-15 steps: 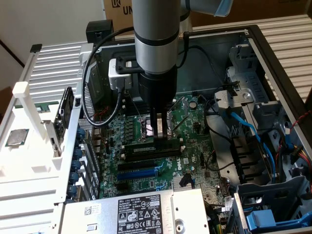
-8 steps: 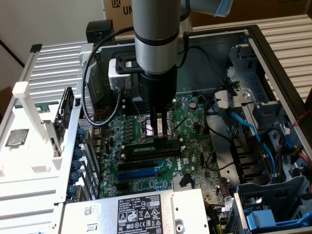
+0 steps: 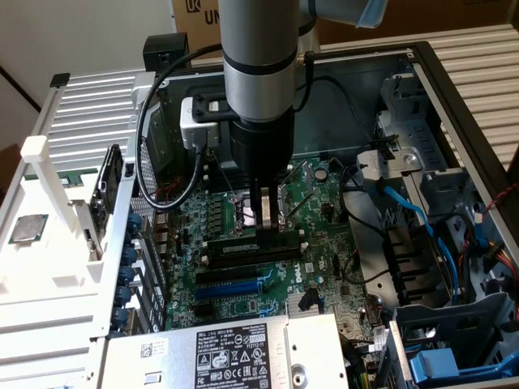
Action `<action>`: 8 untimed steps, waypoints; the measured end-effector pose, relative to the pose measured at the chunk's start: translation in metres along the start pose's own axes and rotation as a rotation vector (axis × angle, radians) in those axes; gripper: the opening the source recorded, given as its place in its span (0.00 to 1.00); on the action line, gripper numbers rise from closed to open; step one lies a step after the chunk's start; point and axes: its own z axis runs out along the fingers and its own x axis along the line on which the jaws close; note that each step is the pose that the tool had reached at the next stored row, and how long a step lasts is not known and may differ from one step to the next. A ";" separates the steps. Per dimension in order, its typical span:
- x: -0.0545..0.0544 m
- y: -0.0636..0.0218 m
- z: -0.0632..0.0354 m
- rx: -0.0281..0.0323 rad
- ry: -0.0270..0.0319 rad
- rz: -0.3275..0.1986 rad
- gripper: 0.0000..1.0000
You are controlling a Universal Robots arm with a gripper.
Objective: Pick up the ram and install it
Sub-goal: 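Insert the ram into the slot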
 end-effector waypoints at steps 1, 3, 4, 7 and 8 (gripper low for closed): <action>0.000 0.0001 -0.0001 0.0009 0.0002 0.000 0.12; 0.000 0.0008 0.0000 0.0035 0.0003 -0.001 0.12; 0.000 0.0011 0.0000 0.0039 0.0004 0.000 0.12; 0.000 0.0026 0.0001 0.0089 0.0001 -0.001 0.12; 0.000 0.0026 0.0001 0.0105 0.0000 -0.001 0.12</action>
